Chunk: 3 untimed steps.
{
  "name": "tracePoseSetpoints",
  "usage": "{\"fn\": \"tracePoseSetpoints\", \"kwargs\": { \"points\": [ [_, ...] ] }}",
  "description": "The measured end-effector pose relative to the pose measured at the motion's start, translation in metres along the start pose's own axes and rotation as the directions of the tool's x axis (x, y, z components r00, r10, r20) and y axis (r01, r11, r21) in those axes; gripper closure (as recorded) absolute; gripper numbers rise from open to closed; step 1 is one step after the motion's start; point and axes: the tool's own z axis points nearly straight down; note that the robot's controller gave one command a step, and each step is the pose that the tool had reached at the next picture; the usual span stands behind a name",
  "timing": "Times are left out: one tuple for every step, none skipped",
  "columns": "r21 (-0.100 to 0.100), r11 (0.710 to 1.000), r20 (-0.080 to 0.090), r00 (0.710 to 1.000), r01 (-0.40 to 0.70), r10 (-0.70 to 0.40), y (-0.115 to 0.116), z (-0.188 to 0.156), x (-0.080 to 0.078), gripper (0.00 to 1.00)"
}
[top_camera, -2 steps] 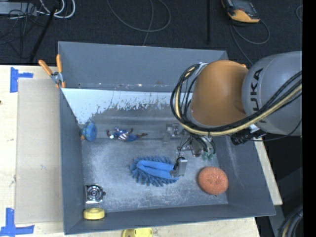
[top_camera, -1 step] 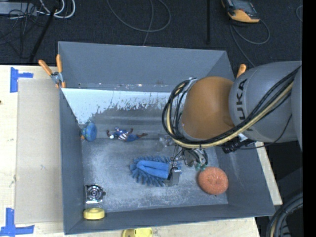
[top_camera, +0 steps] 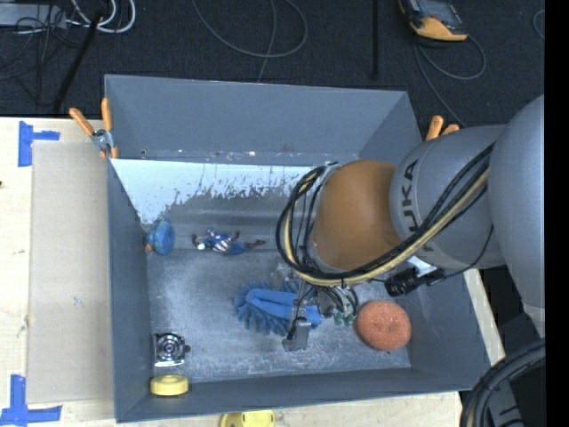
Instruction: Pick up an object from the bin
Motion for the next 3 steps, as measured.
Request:
{"fn": "tracePoseSetpoints", "kwargs": {
  "points": [
    [0.0,1.0,0.004,1.0,-0.014,0.014,0.001,0.033,0.009,1.0],
    [0.0,1.0,0.004,1.0,-0.015,0.015,0.001,0.033,0.009,1.0],
    [0.0,0.999,0.003,0.999,-0.044,0.044,0.004,-0.062,-0.041,1.0]
  ]
}}
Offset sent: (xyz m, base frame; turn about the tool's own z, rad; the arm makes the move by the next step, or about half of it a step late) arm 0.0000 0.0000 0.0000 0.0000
